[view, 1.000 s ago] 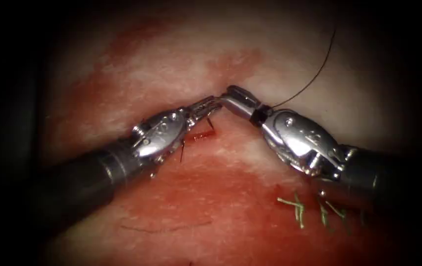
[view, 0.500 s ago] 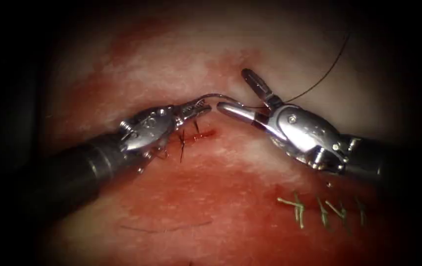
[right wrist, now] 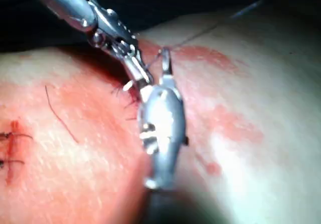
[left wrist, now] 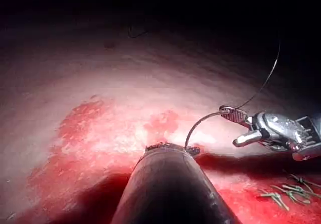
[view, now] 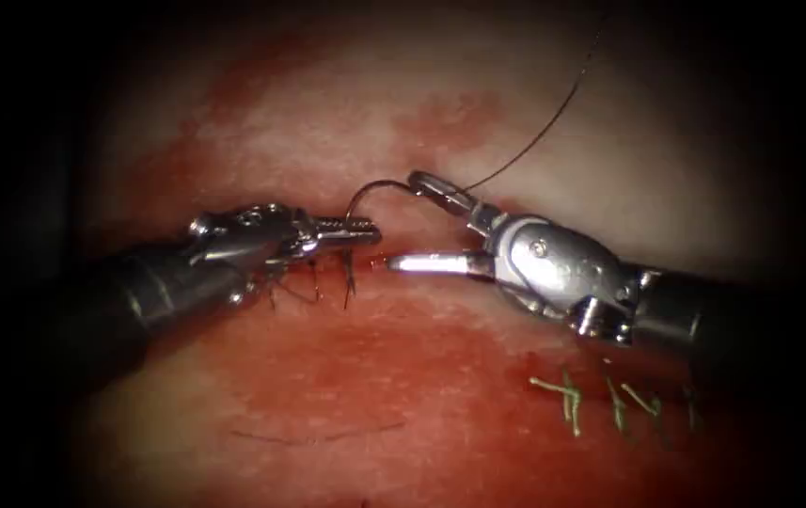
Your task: Wound Closure
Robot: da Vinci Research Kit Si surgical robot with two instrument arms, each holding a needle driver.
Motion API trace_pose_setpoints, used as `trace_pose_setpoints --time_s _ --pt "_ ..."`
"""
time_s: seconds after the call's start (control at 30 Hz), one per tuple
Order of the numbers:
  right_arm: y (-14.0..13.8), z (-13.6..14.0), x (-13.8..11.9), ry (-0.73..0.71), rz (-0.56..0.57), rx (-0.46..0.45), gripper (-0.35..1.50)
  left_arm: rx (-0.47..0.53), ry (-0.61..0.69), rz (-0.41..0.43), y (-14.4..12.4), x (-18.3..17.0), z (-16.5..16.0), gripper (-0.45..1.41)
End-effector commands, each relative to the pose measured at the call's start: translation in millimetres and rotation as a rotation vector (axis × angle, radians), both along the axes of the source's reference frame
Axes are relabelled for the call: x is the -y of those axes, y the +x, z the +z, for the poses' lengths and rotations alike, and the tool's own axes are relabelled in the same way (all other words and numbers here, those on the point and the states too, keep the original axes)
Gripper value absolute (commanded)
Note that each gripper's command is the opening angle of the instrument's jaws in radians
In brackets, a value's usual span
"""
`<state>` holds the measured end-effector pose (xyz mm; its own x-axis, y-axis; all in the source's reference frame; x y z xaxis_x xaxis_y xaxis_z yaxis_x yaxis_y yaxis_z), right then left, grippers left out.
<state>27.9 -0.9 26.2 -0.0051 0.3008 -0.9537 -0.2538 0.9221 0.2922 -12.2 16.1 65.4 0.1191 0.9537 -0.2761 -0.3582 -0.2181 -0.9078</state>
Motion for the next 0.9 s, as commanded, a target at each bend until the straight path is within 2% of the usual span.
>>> trace_pose_setpoints --time_s 0.03,0.2,0.43,0.67,0.8,0.83,0.9 --pt "1.0 0.4 -0.2 -0.007 0.001 0.006 1.46 0.053 0.029 0.018 -0.6 -0.2 0.1 -0.45" --pt "0.8 -0.1 -1.1 -0.009 0.045 -0.013 1.38 0.172 0.148 0.097 -0.9 1.2 -0.3 -0.45" --pt "1.4 -0.3 -1.6 -0.013 0.059 -0.016 1.35 0.301 0.239 0.178 -1.0 1.8 -0.2 -0.45" --pt "1.8 -0.2 -1.5 0.054 0.065 -0.035 1.28 0.322 0.235 0.199 -1.3 1.8 -0.3 -0.45" --pt "1.9 -0.1 -1.2 0.142 0.045 -0.033 1.09 0.328 0.233 0.202 -1.8 2.1 -0.5 -0.45" --pt "2.0 0.2 -1.1 0.173 0.036 -0.028 0.96 0.331 0.232 0.205 -2.0 2.2 -0.6 -0.45" --pt "2.2 0.5 -1.1 0.204 0.03 -0.025 0.84 0.332 0.238 0.209 -2.1 2.3 -0.7 -0.45"
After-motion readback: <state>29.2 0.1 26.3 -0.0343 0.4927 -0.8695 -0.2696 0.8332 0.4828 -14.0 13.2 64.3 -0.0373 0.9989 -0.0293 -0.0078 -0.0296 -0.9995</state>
